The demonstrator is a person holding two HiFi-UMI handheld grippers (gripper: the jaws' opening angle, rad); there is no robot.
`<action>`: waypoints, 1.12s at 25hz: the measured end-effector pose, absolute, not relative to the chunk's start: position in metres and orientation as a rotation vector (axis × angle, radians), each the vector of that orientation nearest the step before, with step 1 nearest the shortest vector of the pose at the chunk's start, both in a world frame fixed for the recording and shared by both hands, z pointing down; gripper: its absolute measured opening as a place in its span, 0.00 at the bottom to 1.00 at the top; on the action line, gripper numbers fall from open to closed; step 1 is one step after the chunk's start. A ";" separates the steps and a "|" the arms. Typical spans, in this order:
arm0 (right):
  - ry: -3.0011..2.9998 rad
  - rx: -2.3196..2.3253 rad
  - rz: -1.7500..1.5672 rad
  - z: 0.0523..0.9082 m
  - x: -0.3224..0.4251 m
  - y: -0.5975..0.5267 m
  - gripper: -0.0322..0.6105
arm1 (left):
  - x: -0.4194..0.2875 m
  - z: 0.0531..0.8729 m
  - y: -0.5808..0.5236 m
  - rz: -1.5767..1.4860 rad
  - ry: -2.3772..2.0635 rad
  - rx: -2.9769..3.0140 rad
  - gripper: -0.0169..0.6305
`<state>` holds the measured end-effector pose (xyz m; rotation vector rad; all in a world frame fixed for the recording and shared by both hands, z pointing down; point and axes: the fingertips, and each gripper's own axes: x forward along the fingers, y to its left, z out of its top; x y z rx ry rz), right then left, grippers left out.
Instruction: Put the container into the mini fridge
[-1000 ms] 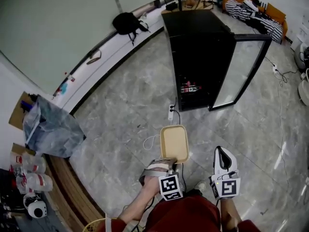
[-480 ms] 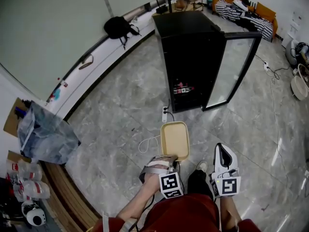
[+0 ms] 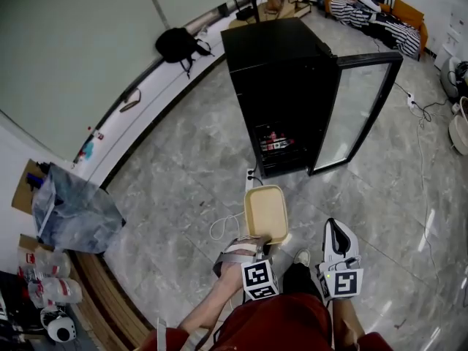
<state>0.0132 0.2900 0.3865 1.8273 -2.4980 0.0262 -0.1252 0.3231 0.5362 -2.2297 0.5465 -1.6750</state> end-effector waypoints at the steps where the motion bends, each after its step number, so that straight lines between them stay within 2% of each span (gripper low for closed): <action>1: -2.500 1.829 0.035 0.386 0.020 0.282 0.05 | -0.119 0.536 0.316 -1.678 0.547 -2.232 0.06; 18: -2.521 1.807 -0.015 0.391 0.134 0.176 0.05 | -0.012 0.529 0.208 -1.708 0.577 -2.196 0.07; 28: -2.537 1.803 0.019 0.400 0.147 0.151 0.05 | 0.001 0.533 0.187 -1.729 0.586 -2.188 0.07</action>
